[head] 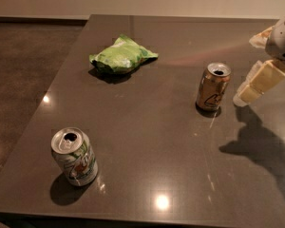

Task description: Knock orange can over

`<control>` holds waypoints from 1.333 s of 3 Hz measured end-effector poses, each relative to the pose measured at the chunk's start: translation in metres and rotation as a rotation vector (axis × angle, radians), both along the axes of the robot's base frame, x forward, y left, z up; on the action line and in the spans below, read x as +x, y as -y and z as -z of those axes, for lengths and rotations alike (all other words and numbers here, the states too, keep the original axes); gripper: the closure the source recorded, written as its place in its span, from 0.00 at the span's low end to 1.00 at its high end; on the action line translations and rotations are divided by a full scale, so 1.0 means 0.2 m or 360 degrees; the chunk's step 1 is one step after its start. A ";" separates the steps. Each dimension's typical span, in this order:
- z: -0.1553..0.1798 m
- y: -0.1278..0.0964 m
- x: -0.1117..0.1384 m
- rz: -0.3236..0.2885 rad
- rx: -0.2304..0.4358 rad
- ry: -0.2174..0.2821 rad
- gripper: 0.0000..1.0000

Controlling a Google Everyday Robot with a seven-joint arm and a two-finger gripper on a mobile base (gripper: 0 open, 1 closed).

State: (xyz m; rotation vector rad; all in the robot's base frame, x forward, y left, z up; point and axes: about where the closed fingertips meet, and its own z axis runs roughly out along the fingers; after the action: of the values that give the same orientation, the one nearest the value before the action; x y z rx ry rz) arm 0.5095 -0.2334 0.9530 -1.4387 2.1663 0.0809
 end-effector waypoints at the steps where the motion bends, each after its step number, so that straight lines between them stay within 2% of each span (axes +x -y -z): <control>1: 0.03 -0.05 0.11 -0.0006 0.0188 0.0038 0.00; 2: 0.08 -0.09 0.19 -0.0012 0.0335 0.0060 0.00; 3: 0.16 -0.14 0.25 -0.0020 0.0439 0.0062 0.00; 4: 0.20 -0.15 0.26 -0.0023 0.0478 0.0054 0.00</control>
Offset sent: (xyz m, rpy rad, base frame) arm 0.0578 0.0272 -0.0284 0.3296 -0.0568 0.0057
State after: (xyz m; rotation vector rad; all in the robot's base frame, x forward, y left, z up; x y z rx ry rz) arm 0.5625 -0.2027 0.9124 -1.2733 2.0155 0.3681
